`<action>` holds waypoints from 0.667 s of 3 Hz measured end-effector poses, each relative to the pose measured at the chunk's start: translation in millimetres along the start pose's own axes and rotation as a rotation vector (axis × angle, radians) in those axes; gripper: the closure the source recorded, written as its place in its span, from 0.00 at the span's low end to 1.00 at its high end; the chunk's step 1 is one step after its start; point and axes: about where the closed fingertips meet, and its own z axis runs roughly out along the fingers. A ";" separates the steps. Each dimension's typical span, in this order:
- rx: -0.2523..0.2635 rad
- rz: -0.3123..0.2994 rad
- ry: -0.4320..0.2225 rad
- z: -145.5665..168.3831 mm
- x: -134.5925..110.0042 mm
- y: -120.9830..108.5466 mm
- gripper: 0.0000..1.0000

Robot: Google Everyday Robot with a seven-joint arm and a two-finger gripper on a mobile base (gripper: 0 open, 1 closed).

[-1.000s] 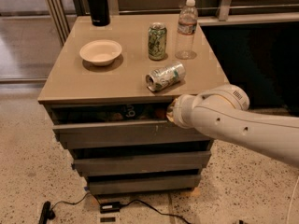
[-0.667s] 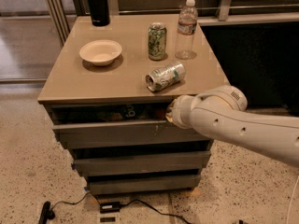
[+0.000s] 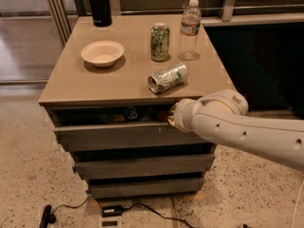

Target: Open top drawer

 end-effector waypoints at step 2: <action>-0.026 0.002 0.007 6.7 0.2 5.3 1.00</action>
Offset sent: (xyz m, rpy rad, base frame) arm 0.0060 0.0004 -0.0407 -0.0221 0.1415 0.0086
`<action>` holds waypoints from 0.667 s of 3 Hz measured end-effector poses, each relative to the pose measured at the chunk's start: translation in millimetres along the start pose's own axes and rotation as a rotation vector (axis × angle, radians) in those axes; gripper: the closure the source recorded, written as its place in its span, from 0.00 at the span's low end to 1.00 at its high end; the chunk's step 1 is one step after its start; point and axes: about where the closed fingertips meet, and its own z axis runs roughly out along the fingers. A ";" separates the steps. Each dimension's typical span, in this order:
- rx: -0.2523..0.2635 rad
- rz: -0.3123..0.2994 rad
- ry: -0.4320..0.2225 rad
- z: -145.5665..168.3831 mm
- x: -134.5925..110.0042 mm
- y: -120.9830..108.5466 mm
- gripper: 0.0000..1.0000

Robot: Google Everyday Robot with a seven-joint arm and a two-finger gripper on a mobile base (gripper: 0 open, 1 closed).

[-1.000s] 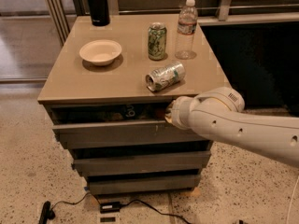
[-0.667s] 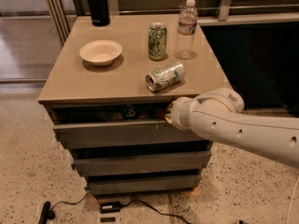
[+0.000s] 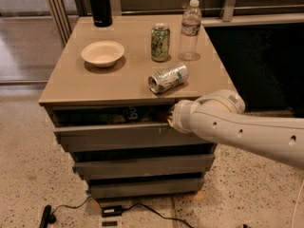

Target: Open top drawer

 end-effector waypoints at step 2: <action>-0.068 0.012 0.020 10.9 2.6 8.8 1.00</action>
Offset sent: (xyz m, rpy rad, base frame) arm 0.0007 -0.0109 -0.0292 -0.0266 0.1904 0.0012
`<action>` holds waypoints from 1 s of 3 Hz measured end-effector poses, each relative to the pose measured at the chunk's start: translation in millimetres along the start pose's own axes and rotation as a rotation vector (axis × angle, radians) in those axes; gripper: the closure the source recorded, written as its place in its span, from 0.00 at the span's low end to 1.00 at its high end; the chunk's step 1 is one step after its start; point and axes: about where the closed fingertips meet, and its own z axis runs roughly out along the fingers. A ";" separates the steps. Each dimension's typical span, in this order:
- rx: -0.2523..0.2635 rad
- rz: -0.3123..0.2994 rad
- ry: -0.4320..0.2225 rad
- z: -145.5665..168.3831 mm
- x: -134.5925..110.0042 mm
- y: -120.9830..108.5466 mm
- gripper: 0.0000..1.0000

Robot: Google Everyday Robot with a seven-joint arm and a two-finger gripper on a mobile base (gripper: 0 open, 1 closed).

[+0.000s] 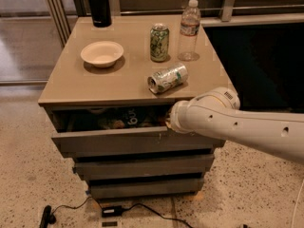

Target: Open top drawer

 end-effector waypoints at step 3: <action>-0.137 0.030 0.022 -55.7 7.9 3.3 1.00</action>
Offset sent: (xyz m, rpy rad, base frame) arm -0.0295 -0.0289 0.0325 -0.0219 0.1586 0.0090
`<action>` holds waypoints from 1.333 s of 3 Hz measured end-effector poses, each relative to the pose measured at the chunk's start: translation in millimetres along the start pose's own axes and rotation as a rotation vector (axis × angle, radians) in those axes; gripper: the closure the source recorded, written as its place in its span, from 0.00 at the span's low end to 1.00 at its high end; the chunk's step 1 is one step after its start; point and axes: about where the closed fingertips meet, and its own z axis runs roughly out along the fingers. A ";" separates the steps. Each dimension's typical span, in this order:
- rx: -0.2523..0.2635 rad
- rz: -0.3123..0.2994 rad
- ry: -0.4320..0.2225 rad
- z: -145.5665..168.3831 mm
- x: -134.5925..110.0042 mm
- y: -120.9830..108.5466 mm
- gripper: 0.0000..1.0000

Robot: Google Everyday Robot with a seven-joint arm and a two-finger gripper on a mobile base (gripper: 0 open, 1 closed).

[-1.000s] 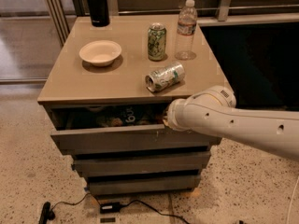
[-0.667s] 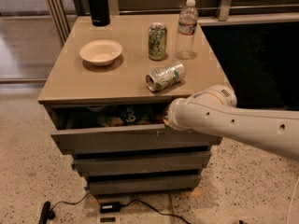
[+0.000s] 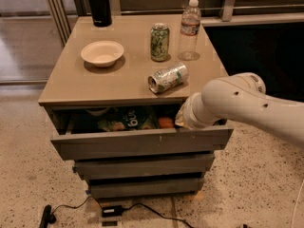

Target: Open top drawer

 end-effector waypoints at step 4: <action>-0.040 0.038 -0.048 -37.7 -2.2 14.9 0.46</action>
Offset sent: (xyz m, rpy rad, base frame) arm -0.0383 -0.0129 0.0236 0.0545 0.0565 0.0240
